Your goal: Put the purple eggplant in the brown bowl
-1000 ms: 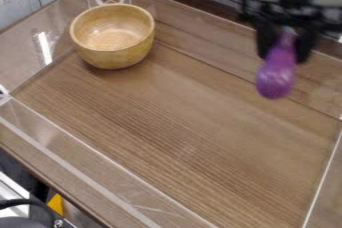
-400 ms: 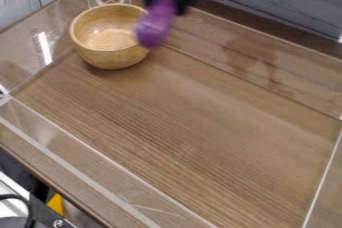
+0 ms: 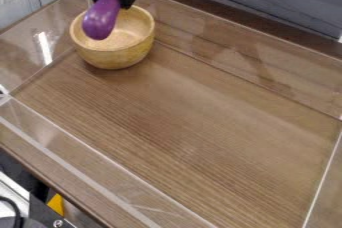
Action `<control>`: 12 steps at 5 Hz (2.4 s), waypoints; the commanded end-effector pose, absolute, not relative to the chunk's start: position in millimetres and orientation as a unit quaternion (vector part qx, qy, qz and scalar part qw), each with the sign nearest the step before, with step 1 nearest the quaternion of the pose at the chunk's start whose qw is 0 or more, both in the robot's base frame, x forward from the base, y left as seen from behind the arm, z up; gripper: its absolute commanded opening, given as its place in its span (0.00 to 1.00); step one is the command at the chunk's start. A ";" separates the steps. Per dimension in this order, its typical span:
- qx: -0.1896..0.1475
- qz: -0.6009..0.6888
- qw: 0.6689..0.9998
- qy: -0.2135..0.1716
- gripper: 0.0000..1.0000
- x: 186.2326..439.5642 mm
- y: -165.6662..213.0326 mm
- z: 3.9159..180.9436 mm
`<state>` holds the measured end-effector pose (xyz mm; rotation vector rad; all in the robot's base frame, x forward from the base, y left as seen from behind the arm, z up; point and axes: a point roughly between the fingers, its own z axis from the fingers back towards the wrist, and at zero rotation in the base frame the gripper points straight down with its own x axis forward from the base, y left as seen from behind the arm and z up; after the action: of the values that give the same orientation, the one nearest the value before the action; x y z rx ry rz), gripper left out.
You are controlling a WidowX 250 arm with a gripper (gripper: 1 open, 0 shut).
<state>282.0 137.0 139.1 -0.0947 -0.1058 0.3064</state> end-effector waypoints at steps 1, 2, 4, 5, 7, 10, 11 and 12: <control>-0.035 0.150 0.984 -0.085 0.00 292.0 146.5 140.9; -0.033 0.145 0.985 -0.088 0.00 300.2 147.3 125.3; -0.021 0.192 0.976 -0.100 0.00 320.1 156.3 131.9; -0.013 0.215 0.971 -0.105 0.00 328.0 160.3 134.8; -0.003 0.234 0.965 -0.116 0.00 339.3 193.3 100.5; 0.013 0.253 0.961 -0.112 1.00 331.1 194.5 92.8; 0.017 0.253 0.961 -0.108 0.00 327.2 203.8 91.1; 0.022 0.253 0.961 -0.105 1.00 323.5 213.2 90.0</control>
<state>317.3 204.1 58.2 0.0097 -0.1263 0.5178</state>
